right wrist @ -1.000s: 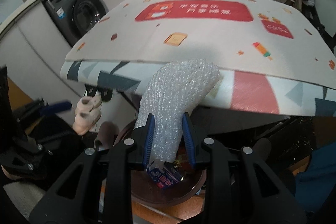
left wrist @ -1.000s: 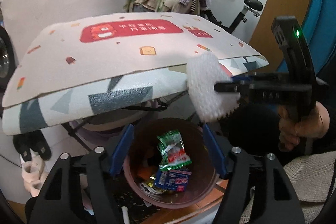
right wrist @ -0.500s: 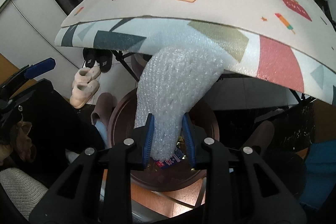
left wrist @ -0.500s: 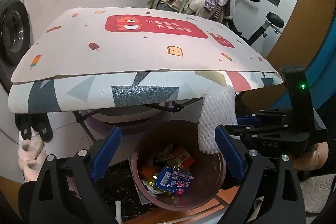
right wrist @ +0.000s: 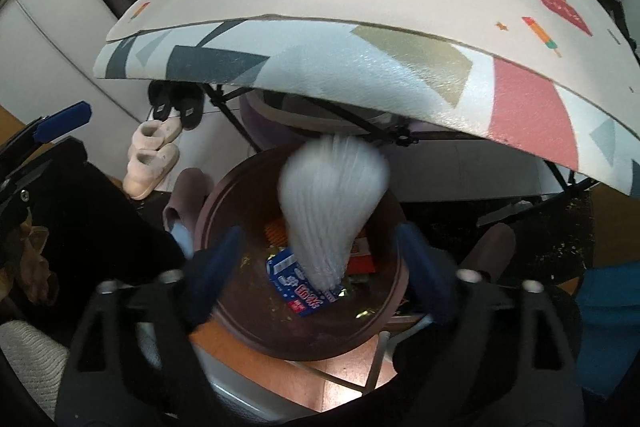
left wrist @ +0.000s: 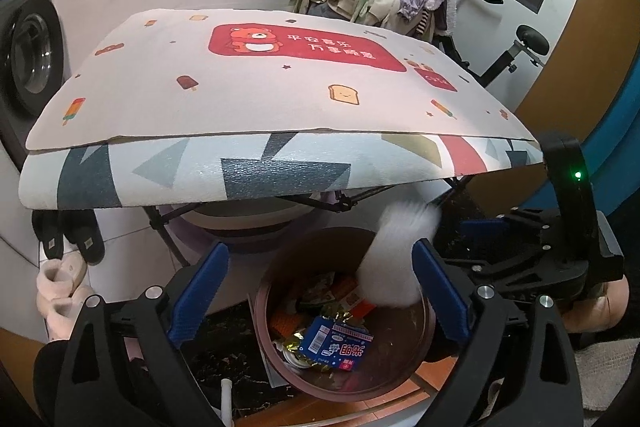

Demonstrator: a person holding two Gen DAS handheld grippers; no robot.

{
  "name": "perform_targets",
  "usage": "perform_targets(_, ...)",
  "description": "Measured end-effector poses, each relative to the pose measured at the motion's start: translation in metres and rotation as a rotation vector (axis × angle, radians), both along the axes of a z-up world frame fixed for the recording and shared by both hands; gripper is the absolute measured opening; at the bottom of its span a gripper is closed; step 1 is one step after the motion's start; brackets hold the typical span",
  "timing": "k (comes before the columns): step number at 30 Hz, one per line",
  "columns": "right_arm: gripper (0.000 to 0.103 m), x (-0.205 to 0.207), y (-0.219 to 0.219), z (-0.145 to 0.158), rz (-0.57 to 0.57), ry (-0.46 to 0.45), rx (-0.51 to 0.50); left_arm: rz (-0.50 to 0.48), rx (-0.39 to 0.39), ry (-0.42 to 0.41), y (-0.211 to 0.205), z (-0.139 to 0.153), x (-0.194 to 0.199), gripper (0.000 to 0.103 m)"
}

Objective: Collect trash

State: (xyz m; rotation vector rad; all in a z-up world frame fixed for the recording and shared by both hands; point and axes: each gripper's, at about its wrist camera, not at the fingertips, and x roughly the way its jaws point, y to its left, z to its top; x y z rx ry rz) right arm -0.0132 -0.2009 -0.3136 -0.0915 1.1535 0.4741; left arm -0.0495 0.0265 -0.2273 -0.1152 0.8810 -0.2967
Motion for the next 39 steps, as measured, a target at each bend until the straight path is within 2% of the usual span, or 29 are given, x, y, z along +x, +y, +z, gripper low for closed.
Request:
perform_targets(6, 0.096, 0.002, -0.004, 0.000, -0.030, -0.004, -0.008, 0.015, 0.008, -0.005, 0.001, 0.001, -0.001, 0.094)
perform_targets(16, 0.097, 0.001, -0.010, 0.010, -0.046, -0.045, -0.013, 0.027, 0.025, -0.023, 0.001, 0.005, -0.001, 0.095)
perform_targets(20, 0.097, 0.001, -0.011, 0.020, -0.051, -0.091, -0.040, 0.032, 0.052, -0.061, 0.000, 0.013, -0.002, 0.095)
perform_targets(23, 0.097, 0.000, -0.012, 0.040, -0.051, -0.169, -0.067, 0.033, 0.108, -0.127, -0.002, 0.028, -0.001, 0.097)
perform_targets(27, 0.097, 0.002, -0.017, 0.082, -0.063, -0.298, -0.072, 0.023, 0.158, -0.226, -0.004, 0.064, 0.004, 0.097)
perform_targets(35, 0.097, 0.003, -0.037, 0.173, -0.111, -0.491, 0.001, 0.033, 0.139, -0.345, -0.006, 0.137, 0.010, 0.097)
perform_targets(39, 0.097, -0.003, -0.039, 0.203, -0.115, -0.552, 0.006, 0.058, 0.181, -0.401, -0.010, 0.163, 0.009, 0.097)
